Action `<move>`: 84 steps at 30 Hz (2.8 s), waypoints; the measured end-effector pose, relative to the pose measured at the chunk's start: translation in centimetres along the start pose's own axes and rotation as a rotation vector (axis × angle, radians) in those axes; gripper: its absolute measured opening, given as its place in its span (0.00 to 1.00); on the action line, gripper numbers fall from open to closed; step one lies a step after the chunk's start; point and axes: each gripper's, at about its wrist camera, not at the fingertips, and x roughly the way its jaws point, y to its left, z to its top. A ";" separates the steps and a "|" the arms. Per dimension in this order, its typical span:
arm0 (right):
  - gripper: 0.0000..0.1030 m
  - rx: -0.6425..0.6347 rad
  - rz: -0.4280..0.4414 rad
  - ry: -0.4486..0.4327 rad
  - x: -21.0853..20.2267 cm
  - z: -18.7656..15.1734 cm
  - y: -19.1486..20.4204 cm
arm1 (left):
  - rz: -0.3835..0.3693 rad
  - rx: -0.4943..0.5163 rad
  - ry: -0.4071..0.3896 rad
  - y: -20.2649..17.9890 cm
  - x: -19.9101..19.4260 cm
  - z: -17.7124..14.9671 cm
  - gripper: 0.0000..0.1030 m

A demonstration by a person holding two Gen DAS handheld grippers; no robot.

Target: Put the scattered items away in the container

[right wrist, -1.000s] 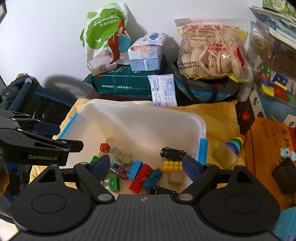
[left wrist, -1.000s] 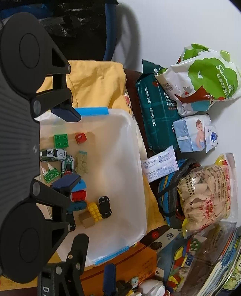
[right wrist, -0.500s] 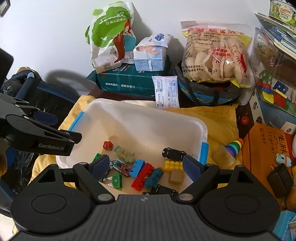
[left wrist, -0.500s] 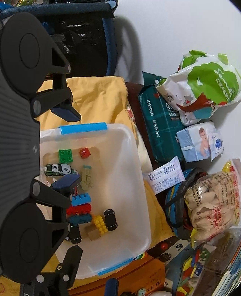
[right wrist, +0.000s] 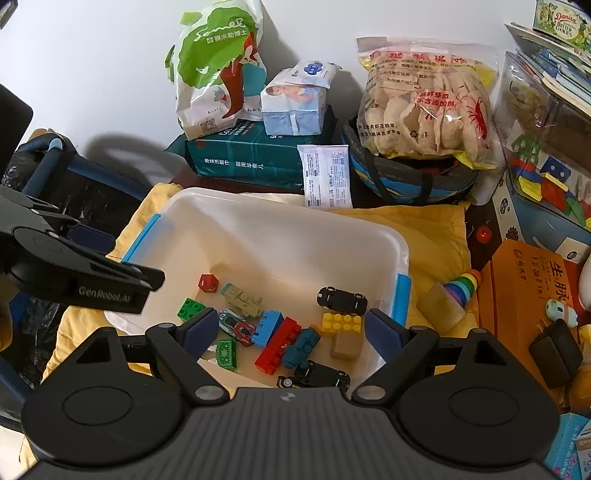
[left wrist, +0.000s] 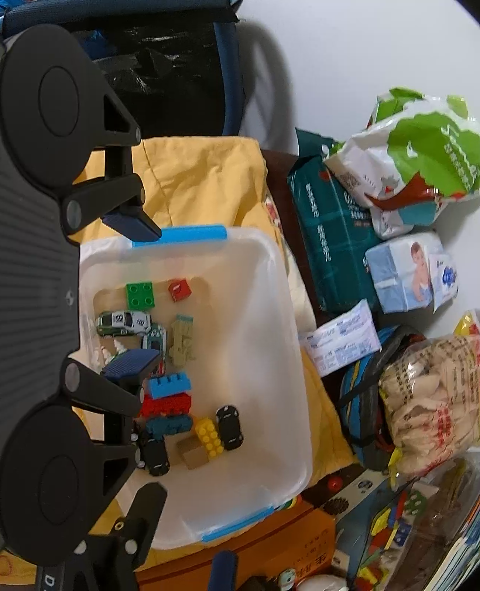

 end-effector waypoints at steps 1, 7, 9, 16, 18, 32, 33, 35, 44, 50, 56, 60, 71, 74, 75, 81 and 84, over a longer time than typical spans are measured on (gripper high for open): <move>0.86 0.000 -0.002 0.001 0.0 0.0 0.0 | 0.001 0.004 -0.001 -0.1 0.0 0.0 0.67; 0.86 0.003 -0.001 0.009 0.3 -0.3 -0.3 | 0.019 0.019 -0.041 -0.6 -0.2 -0.2 0.67; 0.86 0.003 -0.003 0.011 0.4 -0.4 -0.4 | 0.028 0.018 -0.035 -0.7 -0.1 -0.1 0.68; 0.86 0.013 -0.014 0.023 0.6 -0.4 -0.9 | 0.020 0.005 -0.008 -0.8 0.4 -0.1 0.67; 0.86 0.014 -0.018 0.026 0.7 -0.3 -0.9 | 0.016 0.005 -0.005 -0.8 0.5 -0.2 0.67; 0.86 0.009 -0.020 0.038 1.1 -0.4 -0.9 | 0.018 0.011 -0.006 -0.8 0.7 -0.2 0.67; 0.86 0.010 -0.019 0.039 1.2 -0.4 -0.9 | 0.018 0.011 -0.005 -0.8 0.8 -0.2 0.67; 0.86 0.010 -0.020 0.039 1.2 -0.4 -0.9 | 0.019 0.009 -0.004 -0.8 0.8 -0.2 0.67; 0.86 0.003 -0.018 0.044 1.4 -0.6 -0.7 | 0.028 0.008 0.000 -0.7 1.0 -0.3 0.67; 0.86 -0.001 -0.015 0.043 1.4 -0.6 -0.6 | 0.032 0.002 0.002 -0.6 1.1 -0.3 0.67; 0.86 -0.003 -0.020 0.042 1.5 -0.6 -0.6 | 0.029 0.000 0.001 -0.6 1.2 -0.2 0.67; 0.86 0.002 -0.022 0.044 1.6 -0.6 -0.8 | 0.025 0.000 0.003 -0.6 1.2 -0.2 0.67; 0.86 0.004 -0.022 0.045 1.7 -0.6 -0.9 | -0.001 -0.029 0.010 -0.4 1.6 0.0 0.68; 0.86 0.001 -0.020 0.050 1.9 -0.8 -0.9 | 0.023 -0.021 -0.020 -0.5 1.4 -0.1 0.72; 0.86 0.001 -0.020 0.052 1.9 -0.9 -0.9 | 0.021 -0.020 -0.027 -0.5 1.4 -0.1 0.72; 0.86 0.003 -0.023 0.055 2.2 -1.0 -0.9 | 0.026 -0.028 -0.046 -0.1 1.3 0.1 0.72; 0.86 0.000 -0.024 0.053 2.2 -0.8 -0.8 | 0.025 -0.040 -0.025 -0.1 1.5 0.4 0.72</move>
